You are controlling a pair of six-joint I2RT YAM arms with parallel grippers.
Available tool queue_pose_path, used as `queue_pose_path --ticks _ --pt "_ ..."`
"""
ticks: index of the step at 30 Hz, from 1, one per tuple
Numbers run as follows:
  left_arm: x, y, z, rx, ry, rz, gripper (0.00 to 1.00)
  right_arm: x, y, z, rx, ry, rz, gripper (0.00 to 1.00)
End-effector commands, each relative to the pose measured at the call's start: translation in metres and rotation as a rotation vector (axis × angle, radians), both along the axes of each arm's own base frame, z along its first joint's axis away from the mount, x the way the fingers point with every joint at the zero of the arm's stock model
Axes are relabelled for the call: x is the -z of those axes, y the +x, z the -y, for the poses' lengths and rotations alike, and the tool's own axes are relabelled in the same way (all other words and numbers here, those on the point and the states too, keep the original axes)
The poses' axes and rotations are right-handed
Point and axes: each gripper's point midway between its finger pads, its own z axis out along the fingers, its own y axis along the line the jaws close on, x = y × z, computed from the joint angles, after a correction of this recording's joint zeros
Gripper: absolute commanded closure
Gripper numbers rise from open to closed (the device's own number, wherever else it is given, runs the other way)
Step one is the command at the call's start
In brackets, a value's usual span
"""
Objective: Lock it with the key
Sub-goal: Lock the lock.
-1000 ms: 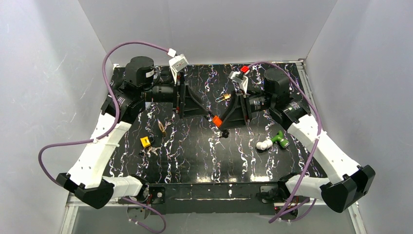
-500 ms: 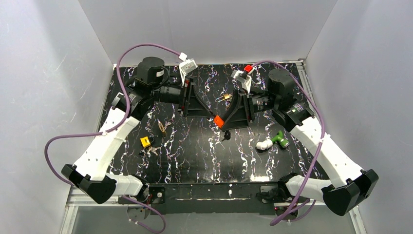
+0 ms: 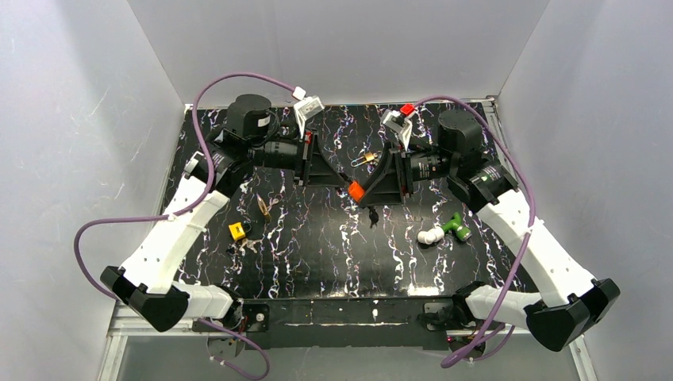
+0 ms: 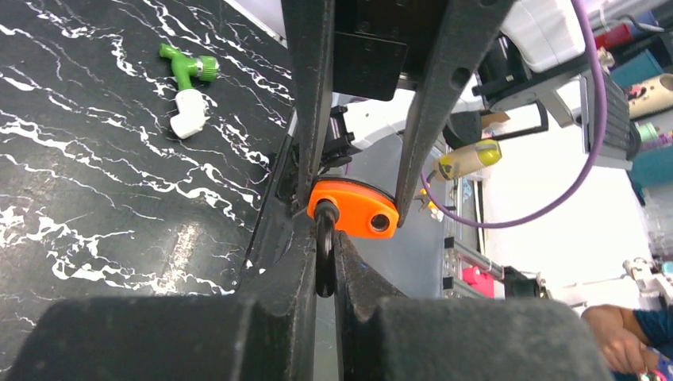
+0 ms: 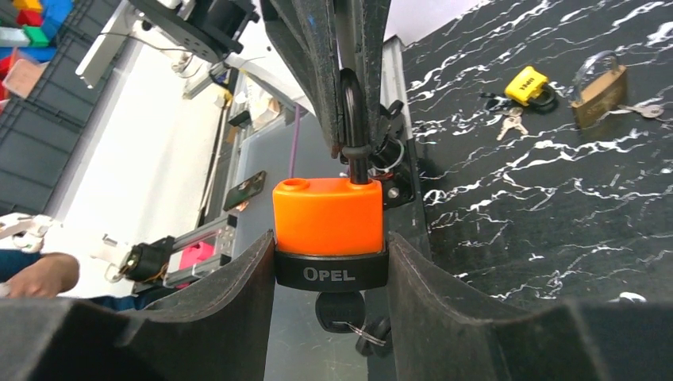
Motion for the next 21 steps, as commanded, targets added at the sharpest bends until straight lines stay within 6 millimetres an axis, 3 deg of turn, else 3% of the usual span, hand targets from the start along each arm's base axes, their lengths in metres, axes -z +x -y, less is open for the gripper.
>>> queue_pose_path --ticks 1,3,8,15,21 --pt "-0.02 0.004 0.01 -0.076 -0.033 0.006 1.0 -0.023 0.019 0.002 0.152 0.05 0.128 0.36" --pt "-0.031 0.007 0.014 -0.119 -0.078 0.005 1.0 -0.029 0.025 0.003 0.204 0.073 0.152 0.29" --pt "-0.059 0.019 0.018 -0.226 -0.194 -0.01 1.0 -0.053 0.032 0.009 0.315 0.167 0.211 0.23" --pt "-0.092 0.023 0.016 -0.284 -0.3 0.02 1.0 -0.093 0.023 0.022 0.38 0.288 0.285 0.22" --pt "-0.118 0.022 0.015 -0.289 -0.395 0.033 1.0 -0.115 0.024 0.035 0.478 0.346 0.331 0.2"
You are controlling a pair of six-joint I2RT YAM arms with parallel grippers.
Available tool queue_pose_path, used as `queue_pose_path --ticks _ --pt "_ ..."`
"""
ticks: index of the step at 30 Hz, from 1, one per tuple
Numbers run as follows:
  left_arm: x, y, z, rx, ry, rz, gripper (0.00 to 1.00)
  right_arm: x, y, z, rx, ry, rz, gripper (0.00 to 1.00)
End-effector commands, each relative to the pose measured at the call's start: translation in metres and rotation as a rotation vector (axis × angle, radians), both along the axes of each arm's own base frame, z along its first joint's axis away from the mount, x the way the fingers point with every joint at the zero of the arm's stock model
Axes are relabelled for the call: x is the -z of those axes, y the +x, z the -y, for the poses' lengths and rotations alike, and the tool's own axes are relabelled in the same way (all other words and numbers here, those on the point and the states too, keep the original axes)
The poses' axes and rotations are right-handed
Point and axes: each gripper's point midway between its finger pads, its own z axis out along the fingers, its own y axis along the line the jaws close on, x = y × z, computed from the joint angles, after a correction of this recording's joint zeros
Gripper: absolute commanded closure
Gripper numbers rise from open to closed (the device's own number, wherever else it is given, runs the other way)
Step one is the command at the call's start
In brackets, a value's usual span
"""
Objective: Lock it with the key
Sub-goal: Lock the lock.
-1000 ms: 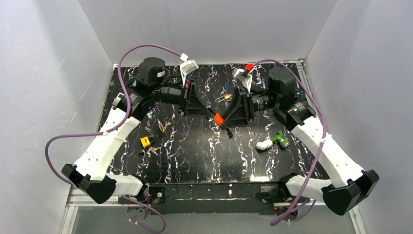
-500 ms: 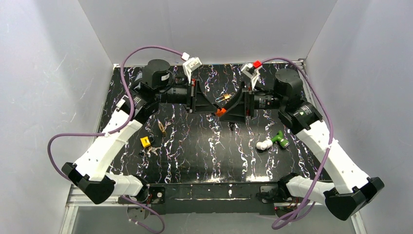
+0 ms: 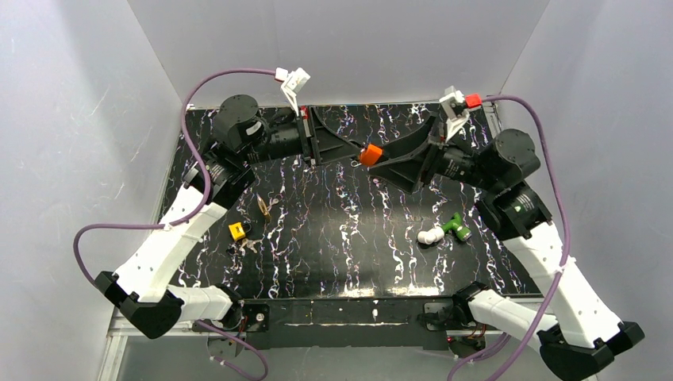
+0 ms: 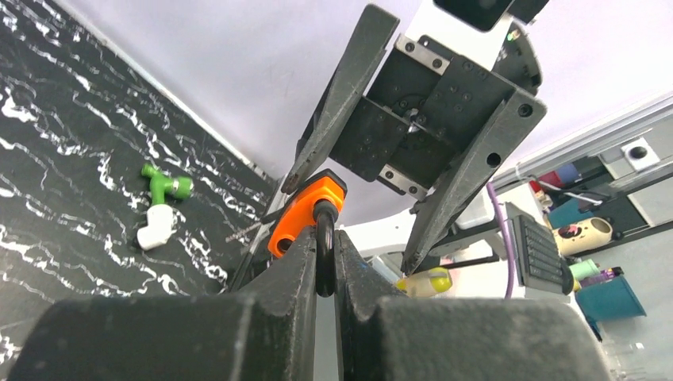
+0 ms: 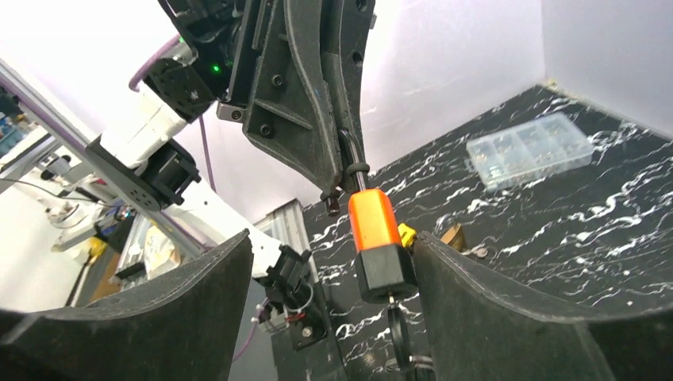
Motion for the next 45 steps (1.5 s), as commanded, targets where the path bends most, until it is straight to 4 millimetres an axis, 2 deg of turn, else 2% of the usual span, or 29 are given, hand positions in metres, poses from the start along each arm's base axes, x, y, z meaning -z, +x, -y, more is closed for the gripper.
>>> queue_pose_path --ticks 1,8,15,24,31,34,36,38,40,41,45 --pt "-0.054 -0.006 -0.009 -0.039 -0.159 0.106 1.0 -0.038 -0.002 0.013 0.08 0.103 0.089 0.2" --pt "-0.074 -0.007 -0.013 -0.057 -0.22 0.147 1.0 -0.05 -0.005 0.018 0.098 0.154 0.07 0.2" --pt "-0.077 -0.011 -0.013 -0.043 -0.234 0.146 1.0 -0.05 -0.006 0.013 0.059 0.171 0.06 0.24" --pt "-0.078 -0.012 -0.012 -0.03 -0.241 0.147 1.0 -0.054 0.0 0.007 0.035 0.214 0.032 0.47" --pt "-0.074 -0.014 -0.012 -0.018 -0.233 0.143 1.0 -0.058 0.004 0.005 0.035 0.23 0.017 0.53" --pt "-0.07 -0.016 -0.012 -0.015 -0.223 0.144 1.0 -0.059 0.004 0.005 0.033 0.231 0.018 0.66" --pt "-0.068 -0.018 -0.012 -0.007 -0.214 0.149 1.0 -0.059 0.003 0.004 0.029 0.227 0.014 0.79" --pt "-0.065 -0.02 -0.013 0.001 -0.199 0.151 1.0 -0.057 0.003 0.003 0.022 0.218 0.007 0.97" --pt "-0.061 -0.023 -0.013 0.02 -0.172 0.16 1.0 -0.055 0.001 0.003 0.014 0.211 0.002 0.99" --pt "-0.058 -0.025 -0.013 0.025 -0.151 0.16 0.99 -0.052 0.001 0.003 0.012 0.207 -0.002 0.99" --pt "-0.051 -0.03 -0.02 0.016 -0.092 0.188 0.75 -0.048 -0.003 0.004 0.007 0.199 -0.01 0.99"
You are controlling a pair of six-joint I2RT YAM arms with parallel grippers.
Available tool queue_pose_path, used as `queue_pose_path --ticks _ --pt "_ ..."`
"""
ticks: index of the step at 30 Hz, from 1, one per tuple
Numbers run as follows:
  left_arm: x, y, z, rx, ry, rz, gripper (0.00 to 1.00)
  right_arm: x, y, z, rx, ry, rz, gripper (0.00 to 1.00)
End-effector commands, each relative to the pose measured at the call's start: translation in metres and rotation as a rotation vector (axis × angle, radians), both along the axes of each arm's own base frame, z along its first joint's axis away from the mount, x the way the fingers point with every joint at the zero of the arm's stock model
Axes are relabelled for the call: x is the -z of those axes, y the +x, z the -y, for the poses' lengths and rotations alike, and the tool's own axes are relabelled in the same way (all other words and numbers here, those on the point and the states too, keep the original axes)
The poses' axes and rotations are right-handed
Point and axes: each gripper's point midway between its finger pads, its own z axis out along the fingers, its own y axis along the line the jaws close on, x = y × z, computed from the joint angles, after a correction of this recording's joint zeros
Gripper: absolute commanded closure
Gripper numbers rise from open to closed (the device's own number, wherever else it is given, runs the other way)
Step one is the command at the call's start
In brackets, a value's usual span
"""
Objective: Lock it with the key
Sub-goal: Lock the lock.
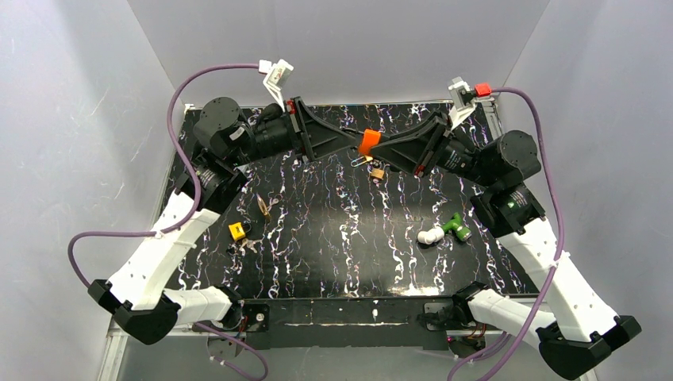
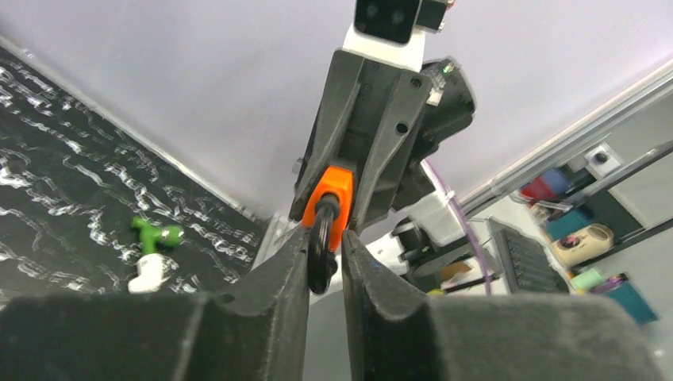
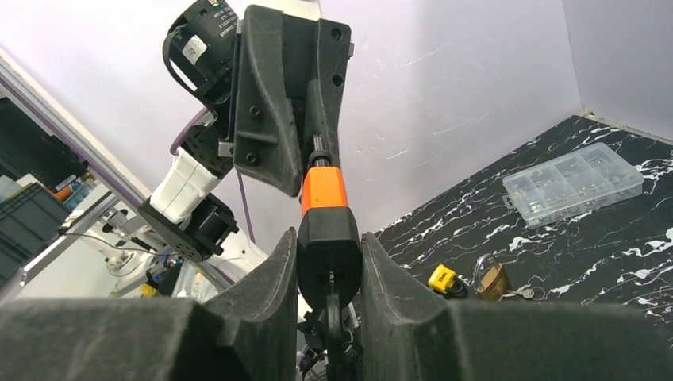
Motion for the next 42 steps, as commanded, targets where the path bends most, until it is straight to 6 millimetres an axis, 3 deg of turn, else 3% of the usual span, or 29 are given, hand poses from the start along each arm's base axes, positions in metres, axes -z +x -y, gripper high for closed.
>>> queue_pose_path --ticks 1,8,15,21,30,42 --pt "-0.007 -0.023 -0.015 0.018 0.046 0.096 0.72 -0.014 -0.009 0.006 0.001 0.038 0.054 0.99" --pt "-0.009 -0.03 -0.024 0.006 0.081 0.152 0.62 -0.008 -0.019 0.005 -0.053 0.011 0.055 0.99" --pt "-0.005 -0.031 -0.026 0.008 0.112 0.159 0.63 0.0 -0.027 0.002 -0.105 -0.019 0.052 0.99" --pt "0.001 -0.029 -0.024 0.013 0.136 0.151 0.7 0.001 -0.032 0.004 -0.112 -0.027 0.056 0.99" --pt "0.015 -0.028 -0.019 0.05 0.178 0.126 1.0 -0.002 -0.034 0.003 -0.129 -0.028 0.043 0.99" --pt "0.031 -0.023 -0.012 0.067 0.213 0.114 1.0 -0.006 -0.038 -0.008 -0.263 -0.002 -0.009 0.99"
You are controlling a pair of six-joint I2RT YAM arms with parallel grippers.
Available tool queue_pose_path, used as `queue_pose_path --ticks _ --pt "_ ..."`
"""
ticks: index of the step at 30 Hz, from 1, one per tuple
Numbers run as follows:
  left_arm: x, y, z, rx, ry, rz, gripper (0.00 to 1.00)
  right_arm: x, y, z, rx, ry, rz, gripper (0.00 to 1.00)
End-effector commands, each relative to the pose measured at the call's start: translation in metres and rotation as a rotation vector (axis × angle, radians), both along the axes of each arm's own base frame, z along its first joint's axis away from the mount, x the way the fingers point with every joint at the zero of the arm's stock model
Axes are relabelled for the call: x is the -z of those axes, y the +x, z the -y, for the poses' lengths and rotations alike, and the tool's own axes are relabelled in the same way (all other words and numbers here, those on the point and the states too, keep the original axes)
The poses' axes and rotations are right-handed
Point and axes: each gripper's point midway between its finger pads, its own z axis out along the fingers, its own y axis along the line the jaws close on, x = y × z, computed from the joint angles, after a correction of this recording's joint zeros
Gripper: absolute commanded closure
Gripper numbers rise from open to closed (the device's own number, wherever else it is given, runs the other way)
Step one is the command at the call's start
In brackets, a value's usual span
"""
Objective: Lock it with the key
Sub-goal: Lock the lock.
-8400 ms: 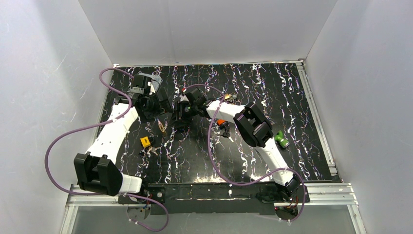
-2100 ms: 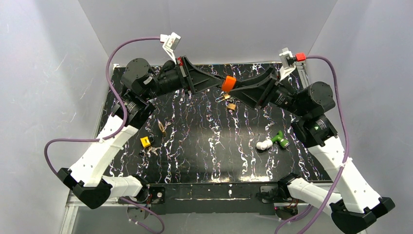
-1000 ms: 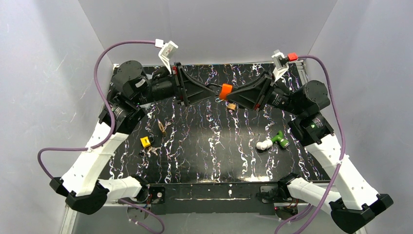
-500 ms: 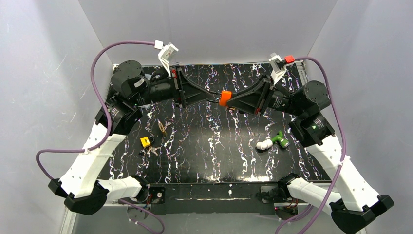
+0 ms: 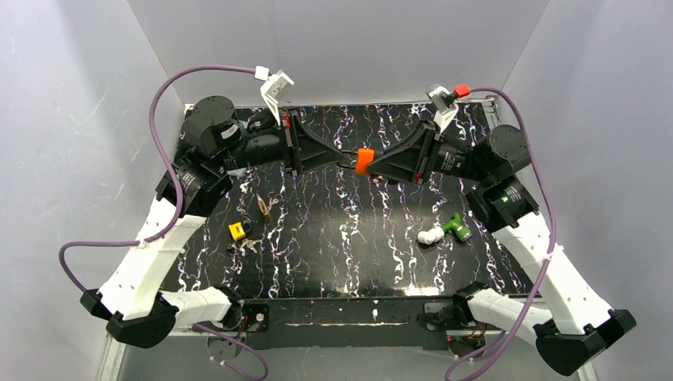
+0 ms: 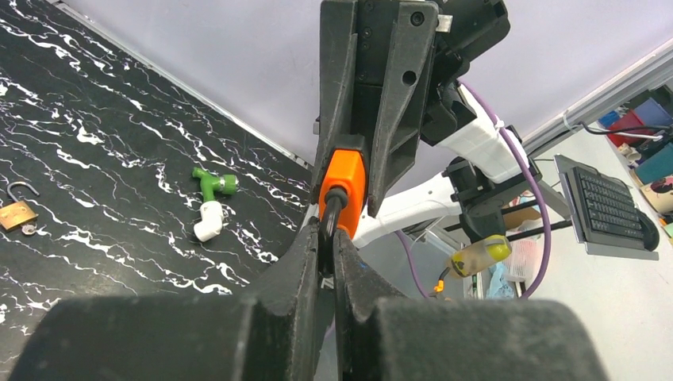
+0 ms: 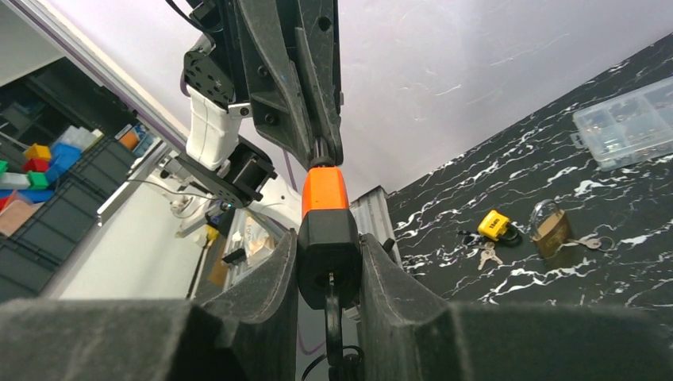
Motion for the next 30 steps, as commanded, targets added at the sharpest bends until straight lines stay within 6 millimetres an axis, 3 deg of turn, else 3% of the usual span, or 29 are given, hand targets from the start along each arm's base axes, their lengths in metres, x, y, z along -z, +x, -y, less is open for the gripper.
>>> queue_pose_path --ticks 1,30 --pt "0.006 -0.005 0.008 0.049 0.019 0.001 1.0 -0.032 -0.016 0.0 -0.077 0.093 0.073 0.99" --pt "0.021 -0.011 0.031 0.099 0.059 -0.03 1.0 -0.025 -0.005 -0.009 -0.081 0.07 0.039 0.99"
